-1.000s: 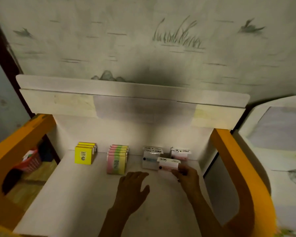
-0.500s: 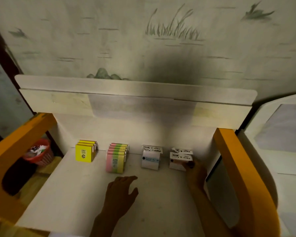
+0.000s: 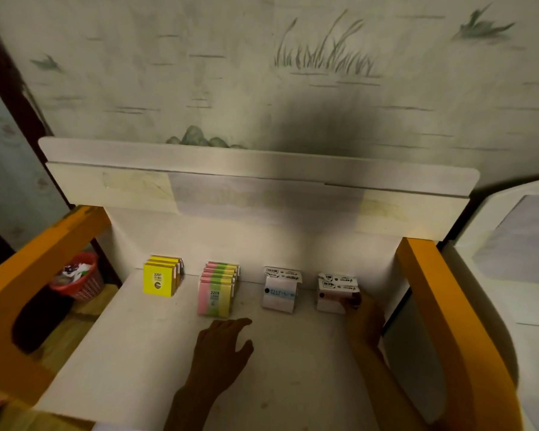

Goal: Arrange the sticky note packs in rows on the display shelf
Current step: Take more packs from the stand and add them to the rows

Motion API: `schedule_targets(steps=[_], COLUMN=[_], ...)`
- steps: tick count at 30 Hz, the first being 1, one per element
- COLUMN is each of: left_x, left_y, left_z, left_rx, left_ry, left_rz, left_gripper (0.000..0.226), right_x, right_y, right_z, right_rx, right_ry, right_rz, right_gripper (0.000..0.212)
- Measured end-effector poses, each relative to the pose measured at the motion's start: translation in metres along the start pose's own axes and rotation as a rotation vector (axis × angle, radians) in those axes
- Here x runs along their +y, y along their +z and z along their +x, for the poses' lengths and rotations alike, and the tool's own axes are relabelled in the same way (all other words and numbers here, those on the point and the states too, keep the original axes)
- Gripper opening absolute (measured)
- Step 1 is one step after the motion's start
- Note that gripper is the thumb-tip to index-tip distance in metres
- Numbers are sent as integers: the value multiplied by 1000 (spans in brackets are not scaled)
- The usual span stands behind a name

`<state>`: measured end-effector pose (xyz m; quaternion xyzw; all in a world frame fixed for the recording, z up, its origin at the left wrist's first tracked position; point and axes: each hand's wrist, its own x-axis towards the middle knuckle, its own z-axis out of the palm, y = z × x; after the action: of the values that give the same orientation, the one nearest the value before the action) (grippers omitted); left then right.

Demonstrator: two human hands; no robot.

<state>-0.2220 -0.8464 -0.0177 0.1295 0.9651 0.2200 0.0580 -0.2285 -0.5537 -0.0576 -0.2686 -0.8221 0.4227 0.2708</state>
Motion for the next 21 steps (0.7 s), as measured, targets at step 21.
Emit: schedule_targets(steps=[21], left_x=[11], left_y=[-15], left_z=[-12], left_rx=[80], left_ry=[438], left_rz=[-68], left_gripper=[46], right_x=[-70], right_y=[-54], right_z=[-131], right_rx=[-203], right_ry=[-209], right_rz=[-320], right_gripper=[39])
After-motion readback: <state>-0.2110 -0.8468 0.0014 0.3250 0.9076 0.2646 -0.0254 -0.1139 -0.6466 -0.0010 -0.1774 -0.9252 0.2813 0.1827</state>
